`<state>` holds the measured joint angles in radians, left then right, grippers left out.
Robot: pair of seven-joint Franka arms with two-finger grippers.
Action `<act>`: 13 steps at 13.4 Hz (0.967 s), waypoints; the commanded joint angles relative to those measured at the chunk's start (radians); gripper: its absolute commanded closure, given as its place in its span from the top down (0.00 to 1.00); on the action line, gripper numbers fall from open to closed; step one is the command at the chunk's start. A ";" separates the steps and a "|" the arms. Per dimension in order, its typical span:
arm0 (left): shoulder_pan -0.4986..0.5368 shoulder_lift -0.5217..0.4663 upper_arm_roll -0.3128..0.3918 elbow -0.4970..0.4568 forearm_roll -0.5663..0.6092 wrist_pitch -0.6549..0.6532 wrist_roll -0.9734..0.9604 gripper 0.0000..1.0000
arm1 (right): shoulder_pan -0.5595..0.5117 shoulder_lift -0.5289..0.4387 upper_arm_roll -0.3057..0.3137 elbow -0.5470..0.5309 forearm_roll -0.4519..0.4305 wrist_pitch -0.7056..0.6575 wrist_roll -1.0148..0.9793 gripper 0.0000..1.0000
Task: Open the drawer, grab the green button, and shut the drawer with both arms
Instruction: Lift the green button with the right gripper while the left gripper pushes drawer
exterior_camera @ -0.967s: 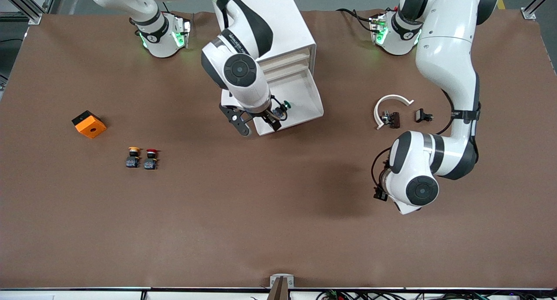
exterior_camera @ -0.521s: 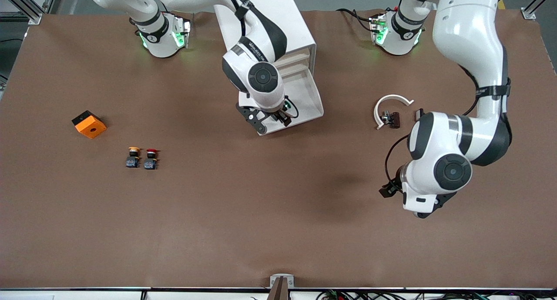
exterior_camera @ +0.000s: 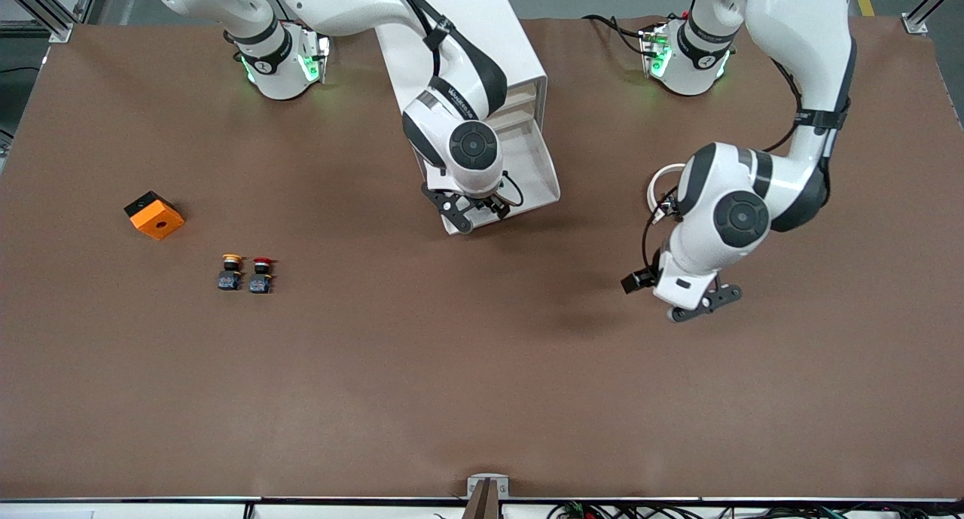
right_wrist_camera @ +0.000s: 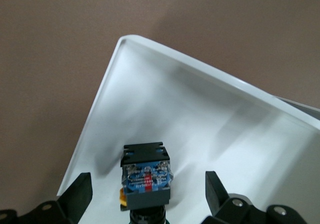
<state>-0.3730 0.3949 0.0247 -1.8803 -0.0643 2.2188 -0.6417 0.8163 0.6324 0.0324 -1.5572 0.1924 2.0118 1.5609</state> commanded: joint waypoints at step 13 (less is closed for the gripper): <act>-0.044 -0.042 -0.112 -0.158 0.018 0.134 -0.070 1.00 | 0.009 0.009 -0.006 0.026 0.012 -0.001 -0.028 0.11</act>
<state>-0.4092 0.3654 -0.0826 -2.0222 -0.0641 2.3347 -0.6813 0.8193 0.6381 0.0325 -1.5517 0.1924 2.0190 1.5440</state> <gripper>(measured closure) 0.000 0.586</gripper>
